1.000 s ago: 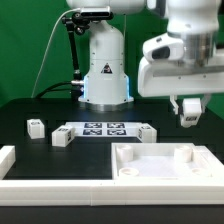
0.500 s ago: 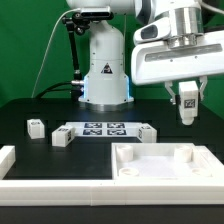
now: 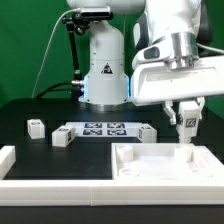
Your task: Assemble one leg
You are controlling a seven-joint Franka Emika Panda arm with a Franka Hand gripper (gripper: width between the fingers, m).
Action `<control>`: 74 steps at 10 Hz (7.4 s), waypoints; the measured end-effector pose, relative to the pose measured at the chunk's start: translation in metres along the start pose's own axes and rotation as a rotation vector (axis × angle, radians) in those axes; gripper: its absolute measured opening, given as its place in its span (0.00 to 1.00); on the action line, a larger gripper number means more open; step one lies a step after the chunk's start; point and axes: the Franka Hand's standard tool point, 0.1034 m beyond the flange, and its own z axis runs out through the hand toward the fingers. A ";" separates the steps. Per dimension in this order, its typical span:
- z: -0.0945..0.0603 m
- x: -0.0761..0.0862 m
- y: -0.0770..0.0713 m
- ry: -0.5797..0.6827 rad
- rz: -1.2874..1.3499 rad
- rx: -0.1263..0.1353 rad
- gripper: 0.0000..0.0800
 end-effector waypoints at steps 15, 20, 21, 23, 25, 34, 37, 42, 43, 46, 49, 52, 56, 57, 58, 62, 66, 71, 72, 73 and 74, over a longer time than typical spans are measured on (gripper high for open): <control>0.015 0.072 0.013 0.071 -0.085 -0.005 0.36; 0.030 0.114 0.032 0.106 -0.157 -0.019 0.36; 0.032 0.118 0.035 0.125 -0.166 -0.025 0.36; 0.030 0.121 0.037 0.169 -0.174 -0.038 0.36; 0.046 0.098 0.047 0.160 -0.181 -0.040 0.36; 0.044 0.123 0.013 0.102 -0.206 0.009 0.36; 0.046 0.134 0.029 0.129 -0.194 -0.009 0.36; 0.056 0.125 0.032 0.144 -0.188 -0.016 0.36; 0.057 0.125 0.029 0.143 -0.190 -0.014 0.36; 0.058 0.120 0.027 0.165 -0.193 -0.019 0.36; 0.062 0.109 0.032 0.176 -0.191 -0.024 0.36; 0.061 0.103 0.041 0.161 -0.163 -0.017 0.36; 0.063 0.100 0.043 0.130 -0.158 -0.012 0.36; 0.064 0.098 0.043 0.121 -0.158 -0.010 0.36; 0.064 0.098 0.043 0.121 -0.158 -0.010 0.57; 0.065 0.098 0.043 0.121 -0.158 -0.010 0.81; 0.062 0.099 0.043 0.100 -0.157 -0.005 0.81; 0.052 0.119 0.042 0.052 -0.163 0.012 0.81; 0.055 0.120 0.046 0.047 -0.159 0.010 0.81; 0.059 0.119 0.045 -0.017 -0.158 0.027 0.81; 0.060 0.118 0.040 -0.148 -0.140 0.060 0.81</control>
Offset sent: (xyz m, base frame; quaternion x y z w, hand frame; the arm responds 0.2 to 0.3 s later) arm 0.0000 0.0000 0.0000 0.0000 0.0000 0.0000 1.0000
